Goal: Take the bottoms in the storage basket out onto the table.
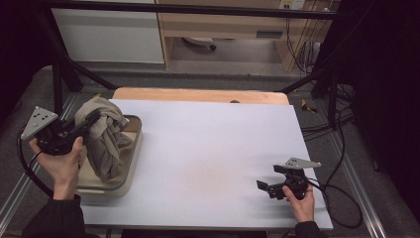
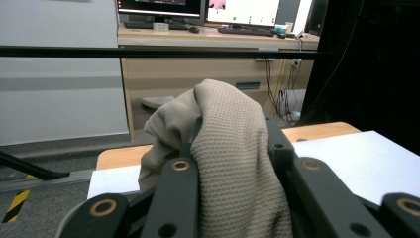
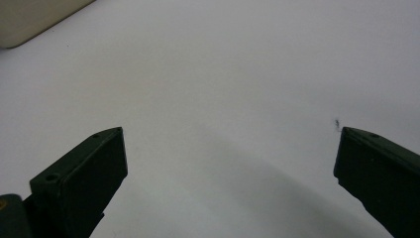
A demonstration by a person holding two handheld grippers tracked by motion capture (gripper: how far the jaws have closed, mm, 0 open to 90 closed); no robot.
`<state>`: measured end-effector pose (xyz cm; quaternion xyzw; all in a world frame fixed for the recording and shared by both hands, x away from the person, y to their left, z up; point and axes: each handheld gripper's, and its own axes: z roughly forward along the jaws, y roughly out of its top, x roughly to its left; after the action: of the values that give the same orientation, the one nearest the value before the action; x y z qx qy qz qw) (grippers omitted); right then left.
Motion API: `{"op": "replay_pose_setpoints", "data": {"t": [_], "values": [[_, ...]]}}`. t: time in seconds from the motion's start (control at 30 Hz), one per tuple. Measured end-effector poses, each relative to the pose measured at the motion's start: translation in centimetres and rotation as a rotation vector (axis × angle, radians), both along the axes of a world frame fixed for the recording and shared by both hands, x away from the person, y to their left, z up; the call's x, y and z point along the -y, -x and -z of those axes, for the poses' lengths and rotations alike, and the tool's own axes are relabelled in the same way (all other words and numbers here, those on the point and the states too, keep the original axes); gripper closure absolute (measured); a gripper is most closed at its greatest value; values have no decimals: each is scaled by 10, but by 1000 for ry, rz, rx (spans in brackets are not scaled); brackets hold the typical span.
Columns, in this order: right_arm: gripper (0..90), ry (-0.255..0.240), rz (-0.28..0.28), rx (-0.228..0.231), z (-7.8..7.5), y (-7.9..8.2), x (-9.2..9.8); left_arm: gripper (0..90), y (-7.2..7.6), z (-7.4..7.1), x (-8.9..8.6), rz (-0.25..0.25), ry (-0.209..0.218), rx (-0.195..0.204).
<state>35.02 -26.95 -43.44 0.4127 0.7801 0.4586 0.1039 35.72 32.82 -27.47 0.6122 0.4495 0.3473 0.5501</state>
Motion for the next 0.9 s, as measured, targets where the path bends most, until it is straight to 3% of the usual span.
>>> {"op": "replay_pose_setpoints", "data": {"t": [0.9], "values": [[5,-3,-2,-4,0,0,0,731,1,-21,8,21,25,61]]}}
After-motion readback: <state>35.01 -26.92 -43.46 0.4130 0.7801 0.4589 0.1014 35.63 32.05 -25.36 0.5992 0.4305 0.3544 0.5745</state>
